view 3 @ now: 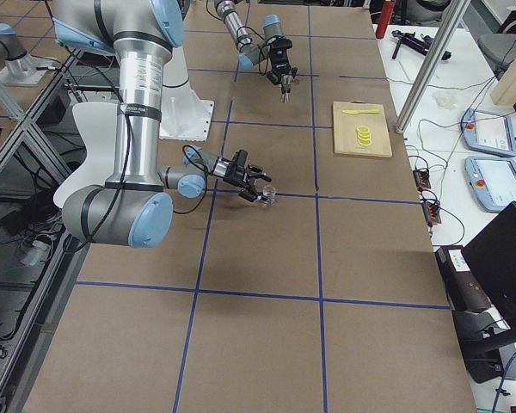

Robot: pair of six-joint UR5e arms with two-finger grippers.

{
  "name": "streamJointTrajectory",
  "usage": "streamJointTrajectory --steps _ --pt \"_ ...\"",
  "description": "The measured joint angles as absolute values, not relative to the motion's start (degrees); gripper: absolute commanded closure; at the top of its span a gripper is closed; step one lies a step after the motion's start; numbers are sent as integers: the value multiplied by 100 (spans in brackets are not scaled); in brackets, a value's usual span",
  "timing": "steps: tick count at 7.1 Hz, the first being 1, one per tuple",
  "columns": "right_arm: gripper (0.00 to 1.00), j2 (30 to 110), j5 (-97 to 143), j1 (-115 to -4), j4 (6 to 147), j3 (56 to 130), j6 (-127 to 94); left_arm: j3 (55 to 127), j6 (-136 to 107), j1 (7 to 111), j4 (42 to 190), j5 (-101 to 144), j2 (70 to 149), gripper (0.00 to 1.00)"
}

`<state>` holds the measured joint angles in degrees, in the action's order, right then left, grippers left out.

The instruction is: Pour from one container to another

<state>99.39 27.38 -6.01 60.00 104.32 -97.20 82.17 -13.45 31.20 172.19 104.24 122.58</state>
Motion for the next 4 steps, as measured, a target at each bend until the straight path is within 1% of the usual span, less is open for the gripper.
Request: streamJointTrajectory --steps 1,2,3,4 --pt "3 9783 2710 -587 6000 10218 -9745 8218 -1345 3120 17223 10421 12241 100" --pt "6 9632 2697 -586 5997 10013 -9760 8218 -1345 3120 17225 10418 12232 100" --pt "16 9565 2679 -589 5997 9905 -9763 8218 -1345 3120 17226 10416 12225 100" --pt "30 9563 2650 -593 6000 9864 -9762 8218 -1345 3120 17227 10415 12221 100"
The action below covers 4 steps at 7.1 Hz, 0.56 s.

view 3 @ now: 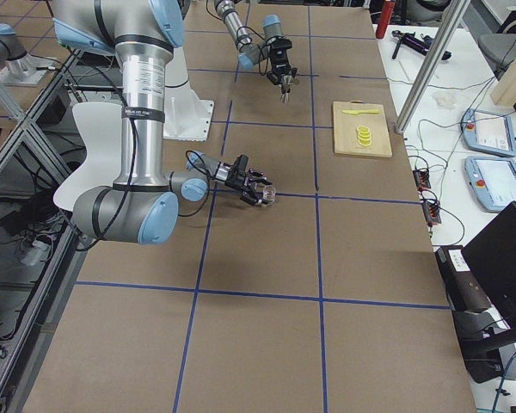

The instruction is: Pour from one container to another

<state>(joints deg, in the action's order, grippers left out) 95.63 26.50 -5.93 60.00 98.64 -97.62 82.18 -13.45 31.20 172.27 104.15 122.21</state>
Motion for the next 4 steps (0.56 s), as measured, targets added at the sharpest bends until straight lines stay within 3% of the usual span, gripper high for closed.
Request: streamJointTrajectory --steps 2,3,4 --pt "57 9585 2627 -603 6002 9833 -9757 8218 -1345 3120 17226 10413 12217 100" --pt "87 9595 2622 -605 6003 9812 -9752 8218 -1345 3120 17227 10409 12217 100" --pt "100 9601 2618 -606 6003 9780 -9738 8218 -1345 3120 17229 10407 12217 100"
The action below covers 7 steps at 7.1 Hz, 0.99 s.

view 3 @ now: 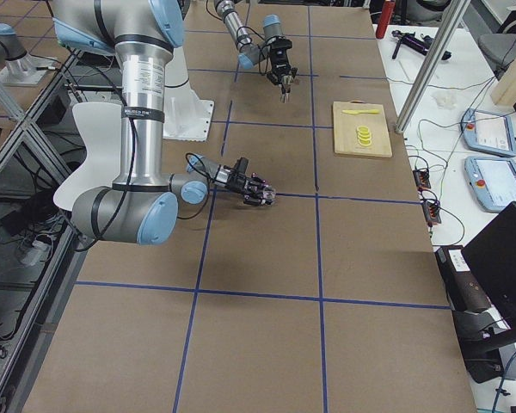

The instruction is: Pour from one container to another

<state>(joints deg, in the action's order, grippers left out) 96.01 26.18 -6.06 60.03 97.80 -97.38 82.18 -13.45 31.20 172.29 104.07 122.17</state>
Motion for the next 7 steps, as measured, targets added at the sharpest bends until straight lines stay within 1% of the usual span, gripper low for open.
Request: streamJointTrajectory --steps 4,6,7 --pt "100 9602 2631 -617 6001 9810 -9324 8202 -1323 3113 17237 10413 12185 100" --pt "100 9548 2729 -630 5919 10061 -8636 8201 -1126 3128 17233 10452 12185 100" --pt "100 9543 2820 -641 5595 10144 -8211 8200 -1064 3128 17231 10501 12200 100"
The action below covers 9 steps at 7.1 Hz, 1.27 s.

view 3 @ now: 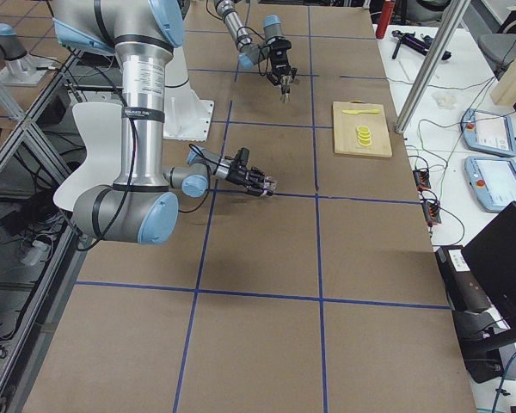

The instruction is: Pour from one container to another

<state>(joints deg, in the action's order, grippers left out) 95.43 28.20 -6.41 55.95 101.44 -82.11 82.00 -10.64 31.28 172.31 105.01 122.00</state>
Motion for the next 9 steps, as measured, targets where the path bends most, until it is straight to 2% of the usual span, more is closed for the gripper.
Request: streamJointTrajectory --steps 3,6,9 --pt "100 9510 2856 -713 4018 10183 -6431 8200 -1021 3133 17235 10584 12220 100" --pt "100 9275 2606 -792 3777 10536 -4775 8198 -1020 3130 17222 10568 12215 100" --pt "100 8619 2413 -799 3825 10881 -3607 8178 -1011 3115 17202 10540 12205 100"
